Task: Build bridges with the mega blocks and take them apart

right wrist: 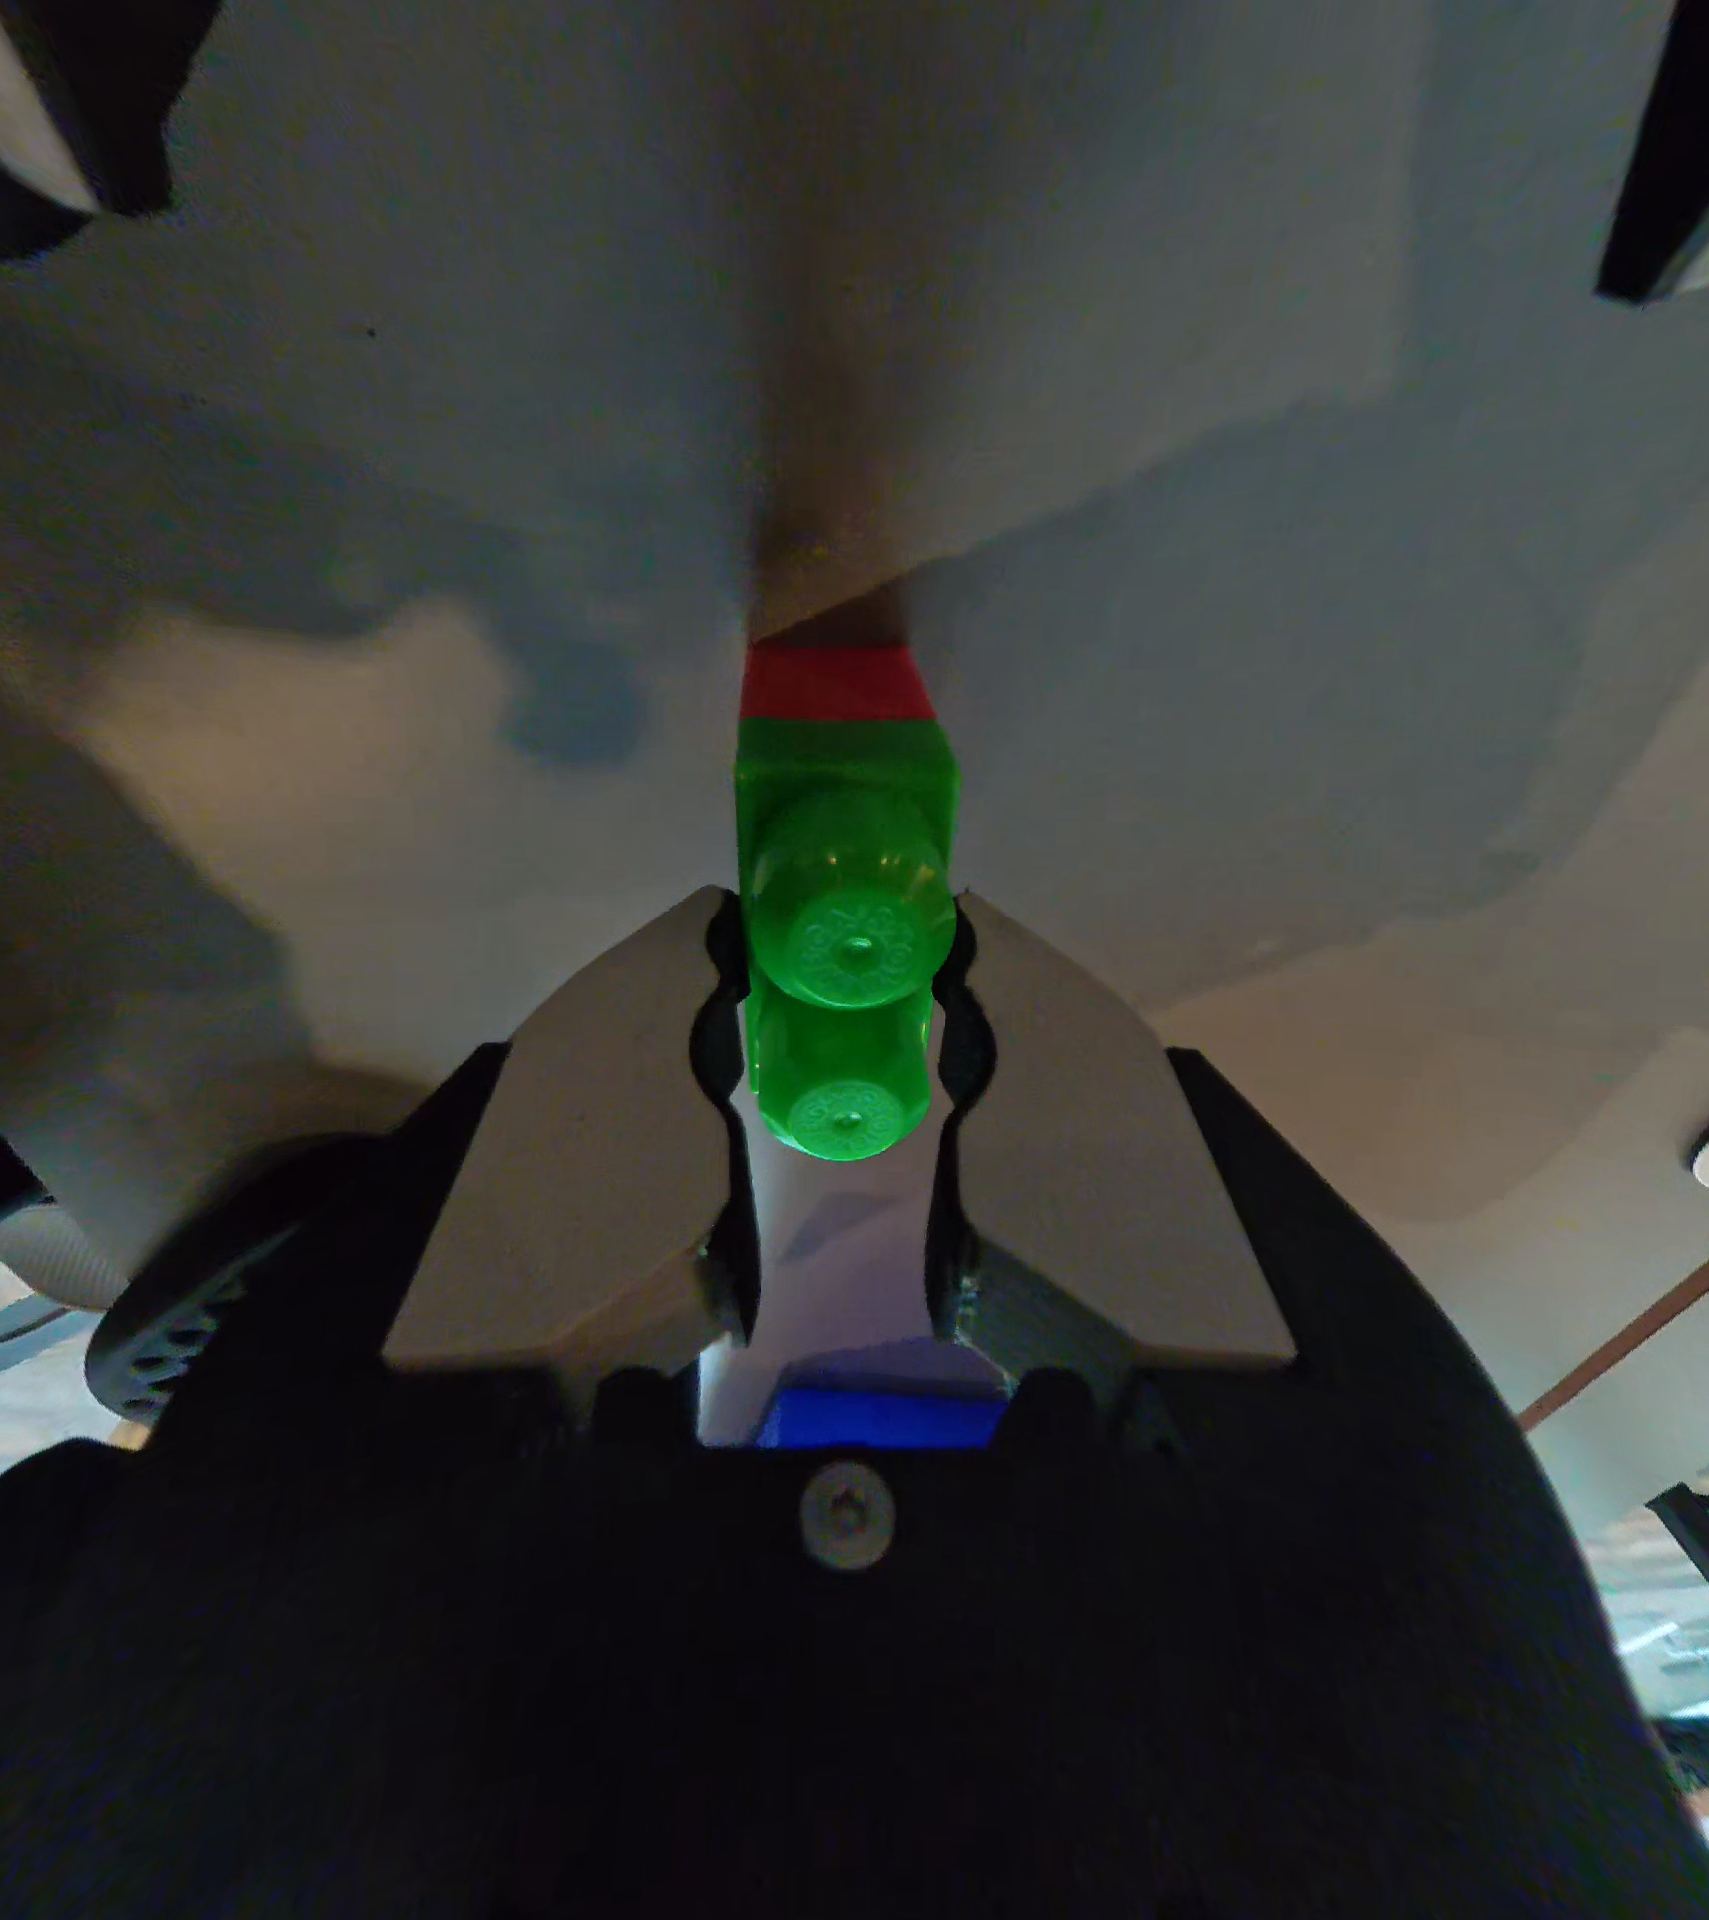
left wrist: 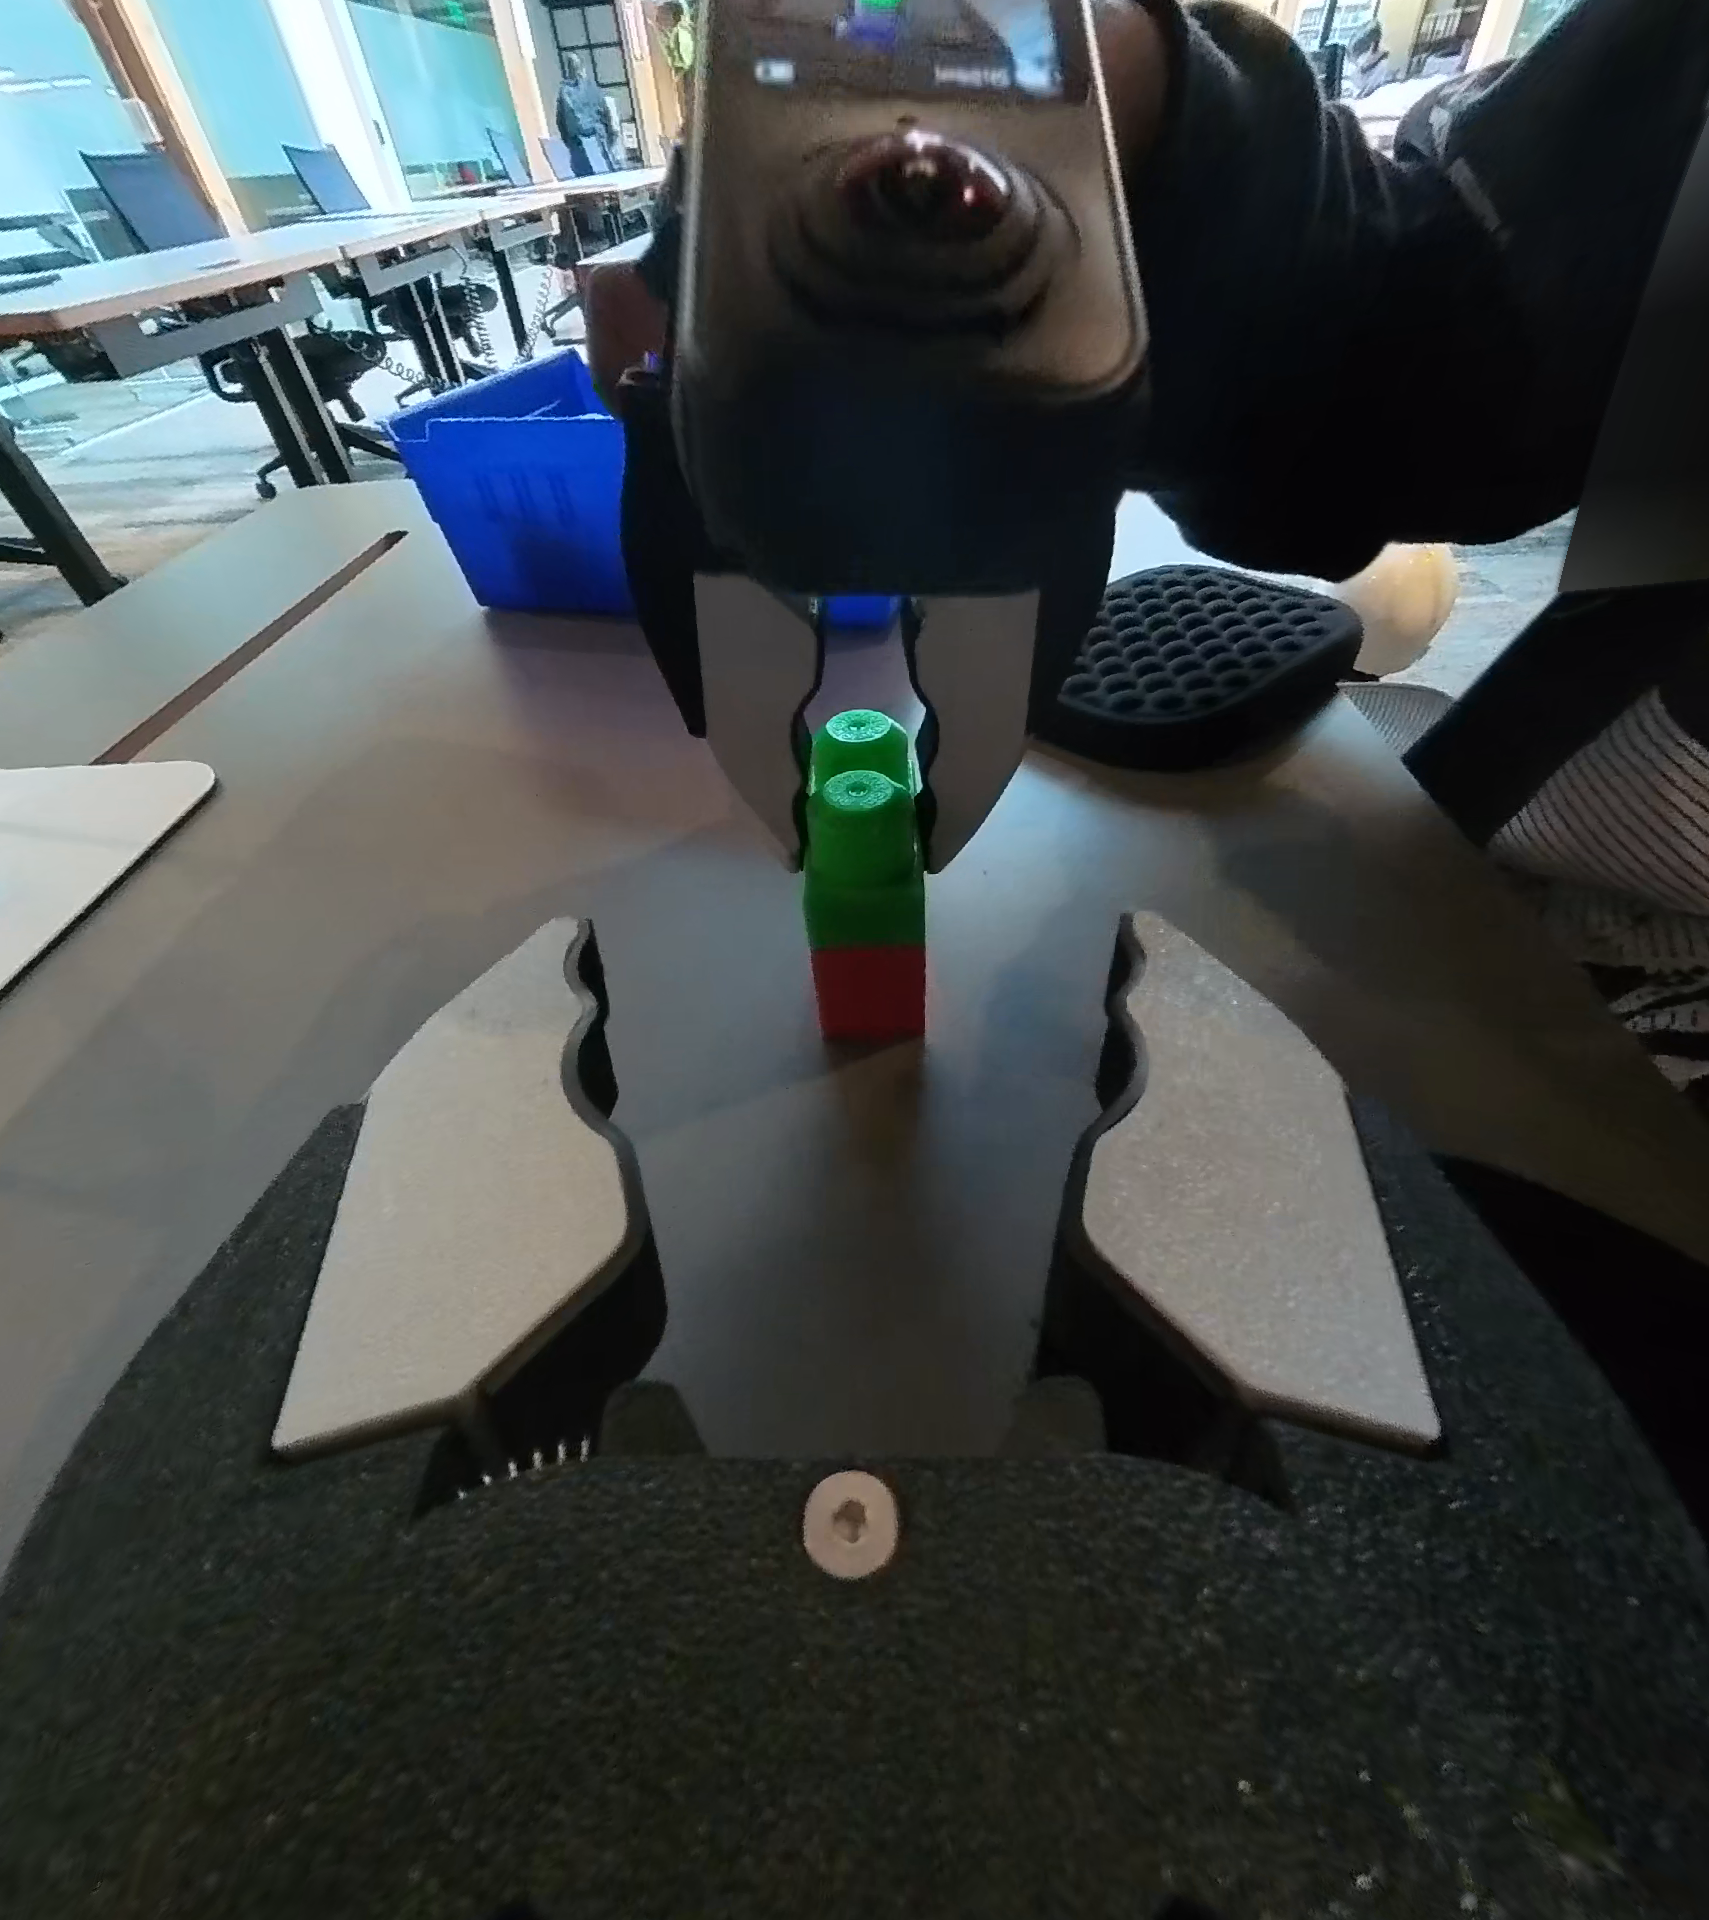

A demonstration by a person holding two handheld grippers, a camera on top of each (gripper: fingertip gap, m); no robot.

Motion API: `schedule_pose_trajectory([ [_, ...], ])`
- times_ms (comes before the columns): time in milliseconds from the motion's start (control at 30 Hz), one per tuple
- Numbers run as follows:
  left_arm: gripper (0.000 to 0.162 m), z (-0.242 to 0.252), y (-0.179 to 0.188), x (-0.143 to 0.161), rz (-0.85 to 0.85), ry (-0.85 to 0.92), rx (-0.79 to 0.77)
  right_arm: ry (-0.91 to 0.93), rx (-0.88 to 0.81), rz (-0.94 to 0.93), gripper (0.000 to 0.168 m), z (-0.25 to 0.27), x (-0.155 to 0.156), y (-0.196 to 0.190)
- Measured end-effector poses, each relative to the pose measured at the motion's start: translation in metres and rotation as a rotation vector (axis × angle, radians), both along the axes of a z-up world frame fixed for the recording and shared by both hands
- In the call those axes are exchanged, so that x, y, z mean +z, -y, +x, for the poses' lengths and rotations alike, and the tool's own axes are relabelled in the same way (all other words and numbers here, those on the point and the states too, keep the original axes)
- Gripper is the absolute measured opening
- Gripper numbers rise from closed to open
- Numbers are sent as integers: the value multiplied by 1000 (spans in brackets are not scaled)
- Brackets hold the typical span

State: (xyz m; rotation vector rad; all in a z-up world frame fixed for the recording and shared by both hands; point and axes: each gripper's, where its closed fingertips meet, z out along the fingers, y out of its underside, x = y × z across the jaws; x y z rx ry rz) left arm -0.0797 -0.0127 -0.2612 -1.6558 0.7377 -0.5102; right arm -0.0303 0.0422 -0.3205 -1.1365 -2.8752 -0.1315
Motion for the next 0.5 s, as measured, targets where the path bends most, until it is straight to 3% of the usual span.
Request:
schedule_pose_trajectory([
  [500, 94, -1, -1, -5, -10, -20, 7, -16, -6, 8, 35, -1, 0, 0],
])
